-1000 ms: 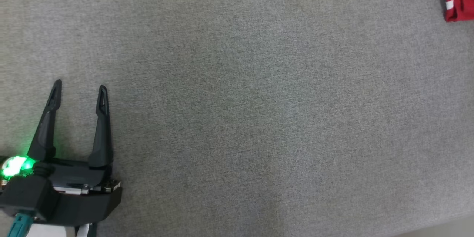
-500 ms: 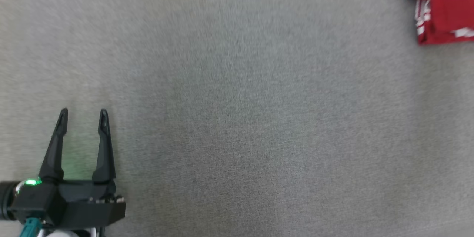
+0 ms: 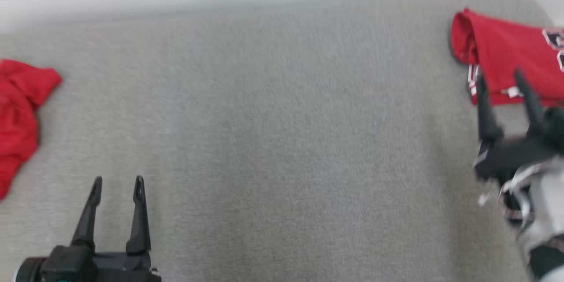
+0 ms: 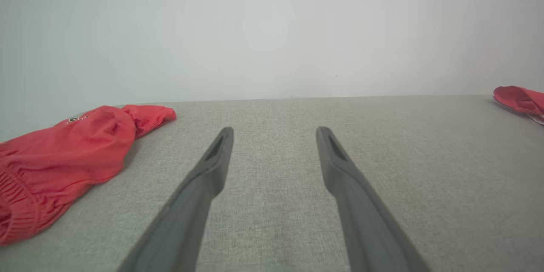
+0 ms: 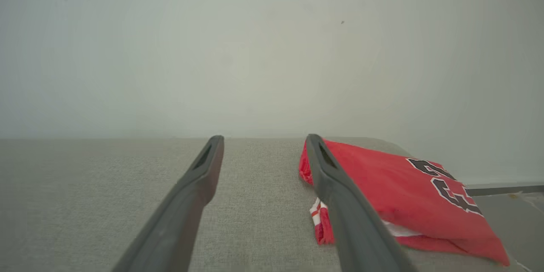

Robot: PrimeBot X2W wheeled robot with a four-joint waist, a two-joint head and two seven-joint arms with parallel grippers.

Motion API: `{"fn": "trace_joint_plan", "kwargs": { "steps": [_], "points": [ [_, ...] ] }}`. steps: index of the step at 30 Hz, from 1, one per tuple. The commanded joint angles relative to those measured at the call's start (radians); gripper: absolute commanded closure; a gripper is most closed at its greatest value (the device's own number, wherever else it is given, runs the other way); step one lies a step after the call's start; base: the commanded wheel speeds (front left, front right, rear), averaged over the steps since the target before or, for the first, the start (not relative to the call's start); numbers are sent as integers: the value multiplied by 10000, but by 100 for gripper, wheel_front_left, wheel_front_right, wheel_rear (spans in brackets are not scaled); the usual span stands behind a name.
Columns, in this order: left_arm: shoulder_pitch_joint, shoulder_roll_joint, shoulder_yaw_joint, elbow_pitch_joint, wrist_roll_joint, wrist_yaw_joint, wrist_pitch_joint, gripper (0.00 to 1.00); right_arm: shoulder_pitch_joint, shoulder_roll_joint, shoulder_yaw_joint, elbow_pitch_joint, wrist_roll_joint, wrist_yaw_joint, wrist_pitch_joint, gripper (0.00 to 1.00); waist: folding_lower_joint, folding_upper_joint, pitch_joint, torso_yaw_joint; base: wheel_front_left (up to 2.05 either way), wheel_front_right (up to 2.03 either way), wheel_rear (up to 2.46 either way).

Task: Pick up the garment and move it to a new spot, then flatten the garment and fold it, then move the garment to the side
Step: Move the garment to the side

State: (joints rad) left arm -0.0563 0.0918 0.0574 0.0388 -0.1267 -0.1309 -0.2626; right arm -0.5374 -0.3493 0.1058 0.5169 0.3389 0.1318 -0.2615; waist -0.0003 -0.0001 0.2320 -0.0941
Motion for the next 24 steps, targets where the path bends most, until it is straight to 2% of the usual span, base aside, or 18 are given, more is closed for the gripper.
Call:
{"fn": "trace_joint_plan", "kwargs": {
  "steps": [1, 14, 24],
  "points": [
    [180, -56, 9, 26, -110, 17, -31, 0, 267, 40, -83, -108, -60, -26, -21, 0, 3, 1, -778, 430, 0, 0, 0],
    [709, -172, 47, 550, -109, 12, -31, 0, 4081, 1638, -1233, -2640, -189, -26, 669, 0, 3, 1, -1747, 753, 0, 0, 0],
    [1044, -254, 119, 762, -52, 13, -31, 0, 5487, 2316, -1378, -3576, -365, -26, 817, 0, 3, 1, -2123, 812, 0, 0, 0]
  ]
}}
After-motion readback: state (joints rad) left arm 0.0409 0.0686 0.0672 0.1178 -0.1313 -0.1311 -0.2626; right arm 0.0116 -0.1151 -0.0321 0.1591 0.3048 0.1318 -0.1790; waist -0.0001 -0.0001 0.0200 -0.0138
